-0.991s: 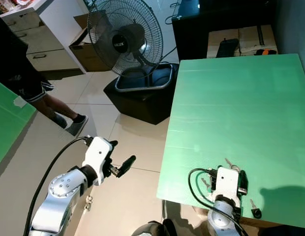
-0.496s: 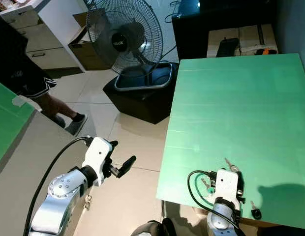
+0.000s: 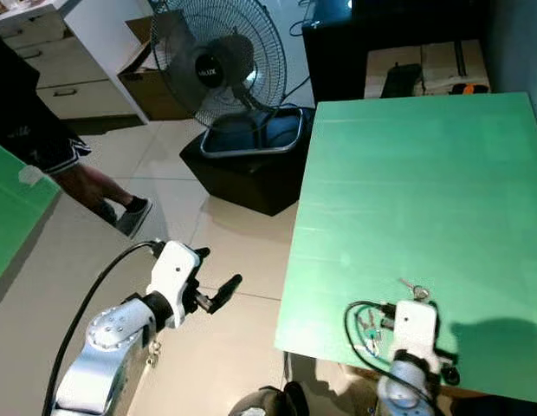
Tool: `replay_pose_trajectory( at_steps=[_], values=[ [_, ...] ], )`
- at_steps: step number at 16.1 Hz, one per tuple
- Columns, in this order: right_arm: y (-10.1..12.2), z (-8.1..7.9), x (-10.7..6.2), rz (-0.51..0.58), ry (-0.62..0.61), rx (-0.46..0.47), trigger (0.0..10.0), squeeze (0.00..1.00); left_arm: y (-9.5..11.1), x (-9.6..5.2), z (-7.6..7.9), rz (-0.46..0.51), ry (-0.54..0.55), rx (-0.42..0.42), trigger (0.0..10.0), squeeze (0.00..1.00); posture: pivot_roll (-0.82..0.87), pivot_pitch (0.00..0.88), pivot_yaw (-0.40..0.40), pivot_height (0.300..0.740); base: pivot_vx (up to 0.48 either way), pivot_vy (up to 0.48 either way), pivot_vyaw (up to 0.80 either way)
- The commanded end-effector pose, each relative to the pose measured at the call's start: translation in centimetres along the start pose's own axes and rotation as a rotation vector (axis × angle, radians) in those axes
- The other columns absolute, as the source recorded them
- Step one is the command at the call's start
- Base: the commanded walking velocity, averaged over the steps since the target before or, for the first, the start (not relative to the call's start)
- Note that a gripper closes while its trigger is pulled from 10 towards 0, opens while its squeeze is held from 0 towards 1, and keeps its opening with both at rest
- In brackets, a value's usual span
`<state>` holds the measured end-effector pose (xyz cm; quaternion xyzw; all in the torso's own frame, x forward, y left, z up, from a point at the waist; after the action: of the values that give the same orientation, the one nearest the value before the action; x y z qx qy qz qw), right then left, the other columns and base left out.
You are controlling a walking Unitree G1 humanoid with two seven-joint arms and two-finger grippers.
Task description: Hang keys on a hook
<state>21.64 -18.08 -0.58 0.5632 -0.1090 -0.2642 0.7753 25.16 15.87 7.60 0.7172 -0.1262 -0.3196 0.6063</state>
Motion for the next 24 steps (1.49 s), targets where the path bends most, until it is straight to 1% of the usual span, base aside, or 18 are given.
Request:
replay_pose_trajectory(
  at_steps=[1, 3, 4, 5, 6, 7, 8, 9, 10, 11, 12, 14, 16, 17, 18, 21, 22, 24],
  values=[
    [1.3, -0.8, -0.3, 0.038, 0.024, 0.014, 0.0, 0.00, -0.2, -0.4, 0.0, -0.005, -0.016, 0.018, 10.0, 0.00, -0.12, 0.178, 0.316, 0.740, 0.000, 0.000, 0.00],
    [1.7, -0.7, -0.1, 0.048, 0.022, 0.019, 0.0, 0.00, -0.4, -0.8, 1.3, -0.005, -0.133, 0.090, 10.0, 0.00, -0.13, 0.182, 0.314, 0.740, 0.000, 0.000, 0.00],
    [1.7, -0.6, 0.0, 0.049, 0.021, 0.018, 0.0, 0.00, -0.3, -0.9, 1.7, 0.000, -0.162, 0.105, 10.0, 0.00, -0.13, 0.183, 0.312, 0.740, 0.000, 0.000, 0.00],
    [2.0, -0.5, 0.2, 0.057, 0.020, 0.017, 0.0, 0.00, -0.4, -1.1, 2.6, 0.003, -0.232, 0.161, 10.0, 0.00, -0.13, 0.181, 0.309, 0.740, 0.000, 0.000, 0.00],
    [2.4, -0.6, 0.4, 0.063, 0.038, 0.019, 0.0, 0.00, -0.4, -1.1, 2.9, 0.006, -0.255, 0.173, 10.0, 0.00, -0.13, 0.181, 0.308, 0.740, 0.000, 0.000, 0.00],
    [3.1, -0.7, 0.8, 0.076, 0.044, 0.002, 0.0, 0.00, -0.4, -0.9, 2.9, -0.001, -0.248, 0.170, 10.0, 0.00, -0.13, 0.177, 0.307, 0.740, 0.000, 0.000, 0.00],
    [3.6, -0.5, 1.1, 0.069, 0.029, 0.010, 5.8, 0.00, -0.2, -0.7, 2.9, 0.006, -0.251, 0.174, 10.0, 0.00, -0.13, 0.175, 0.306, 0.740, 0.000, 0.000, 0.00],
    [3.9, -0.1, 1.5, 0.073, 0.014, 0.036, 10.0, 1.00, 0.3, -0.4, 3.1, 0.039, -0.263, 0.205, 10.0, 0.00, -0.13, 0.174, 0.303, 0.740, 0.000, 0.000, 0.00],
    [3.9, -0.1, 1.6, 0.079, 0.024, 0.036, 10.0, 1.00, 0.6, -0.3, 3.4, 0.055, -0.278, 0.192, 10.0, 0.00, -0.13, 0.174, 0.301, 0.740, 0.000, 0.000, 0.00],
    [3.8, 0.0, 2.0, 0.080, 0.030, 0.019, 10.0, 1.00, 1.4, -0.2, 4.4, 0.106, -0.333, 0.193, 10.0, 0.00, -0.13, 0.177, 0.299, 0.740, 0.000, 0.000, 0.00],
    [3.5, 0.3, 2.4, 0.072, 0.027, 0.003, 10.0, 1.00, 2.1, -0.3, 5.4, 0.148, -0.393, 0.229, 10.0, 0.00, -0.13, 0.178, 0.299, 0.740, 0.000, 0.000, 0.00],
    [3.3, 0.7, 2.7, 0.061, 0.032, -0.007, 10.0, 1.00, 2.3, -0.4, 5.9, 0.150, -0.440, 0.210, 10.0, 0.00, -0.13, 0.181, 0.299, 0.740, 0.000, 0.000, 0.00],
    [3.1, 0.8, 2.8, 0.053, 0.032, -0.012, 10.0, 1.00, 2.2, -0.5, 5.9, 0.139, -0.442, 0.173, 10.0, 0.00, -0.13, 0.180, 0.301, 0.740, 0.000, 0.000, 0.00],
    [2.9, 0.7, 3.0, 0.039, 0.038, -0.017, 10.0, 1.00, 2.2, -0.6, 5.9, 0.138, -0.440, 0.174, 10.0, 0.00, -0.13, 0.179, 0.301, 0.740, 0.000, 0.000, 0.00],
    [2.8, 0.4, 3.0, 0.023, 0.050, 0.001, 10.0, 0.00, 2.2, -0.7, 5.8, 0.137, -0.438, 0.173, 10.0, 0.00, -0.13, 0.178, 0.304, 0.740, 0.000, 0.000, 0.00],
    [2.3, -0.1, 2.9, -0.018, 0.066, 0.046, 10.0, 0.00, 2.3, -1.0, 5.8, 0.134, -0.438, 0.164, 10.0, 0.00, -0.12, 0.179, 0.306, 0.740, 0.000, 0.000, 0.00],
    [2.2, -0.7, 3.0, -0.022, 0.107, 0.062, 10.0, 0.00, 2.4, -1.2, 5.7, 0.133, -0.436, 0.163, 10.0, 0.00, -0.11, 0.180, 0.309, 0.740, 0.000, 0.000, 0.00],
    [1.9, -1.3, 3.2, -0.038, 0.138, 0.071, 10.0, 0.00, 2.5, -1.6, 5.6, 0.130, -0.434, 0.164, 10.0, 0.00, -0.09, 0.184, 0.312, 0.740, 0.000, 0.000, 0.00]
  ],
)
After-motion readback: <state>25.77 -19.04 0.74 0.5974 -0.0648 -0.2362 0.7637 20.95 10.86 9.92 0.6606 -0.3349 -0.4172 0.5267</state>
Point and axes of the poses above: a point about 5 cm out from each wrist's last joint towards the gripper, its own x axis pointing out of the wrist towards the gripper, its own y axis along the axis of the wrist's last joint, z = x × y, the point moved 2 cm from there along x, pointing out of the wrist towards the gripper
